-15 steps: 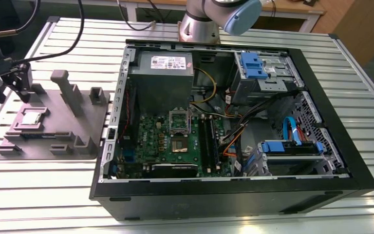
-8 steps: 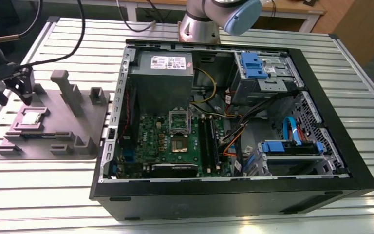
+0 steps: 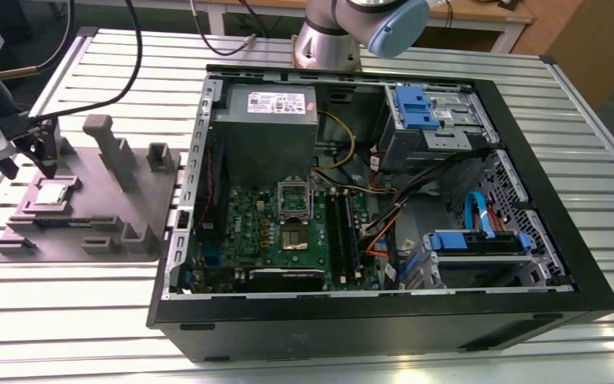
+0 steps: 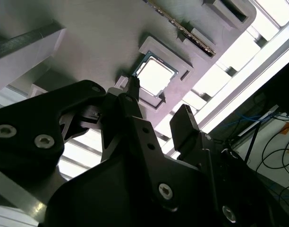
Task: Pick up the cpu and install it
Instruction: 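Pick up the cpu and move it towards the insertion slot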
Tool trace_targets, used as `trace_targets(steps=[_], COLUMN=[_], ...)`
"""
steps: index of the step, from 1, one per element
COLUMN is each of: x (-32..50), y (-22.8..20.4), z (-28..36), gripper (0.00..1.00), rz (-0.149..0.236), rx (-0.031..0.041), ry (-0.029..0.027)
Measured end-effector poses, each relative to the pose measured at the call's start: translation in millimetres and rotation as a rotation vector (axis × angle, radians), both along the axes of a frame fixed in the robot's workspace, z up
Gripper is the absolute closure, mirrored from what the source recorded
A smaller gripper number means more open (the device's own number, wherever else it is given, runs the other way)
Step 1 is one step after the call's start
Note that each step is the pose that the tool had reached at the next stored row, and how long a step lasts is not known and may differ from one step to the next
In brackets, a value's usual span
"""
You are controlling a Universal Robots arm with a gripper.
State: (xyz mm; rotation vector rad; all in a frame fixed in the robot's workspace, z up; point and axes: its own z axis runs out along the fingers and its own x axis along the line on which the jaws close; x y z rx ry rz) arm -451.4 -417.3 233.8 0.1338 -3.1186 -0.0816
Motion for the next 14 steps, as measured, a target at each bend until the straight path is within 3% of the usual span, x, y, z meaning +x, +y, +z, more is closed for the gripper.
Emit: trace_targets(steps=[14], x=[0.0], y=[0.0], z=[-0.6], gripper=[0.47], rz=[0.000], rx=[0.0001], ry=[-0.0002])
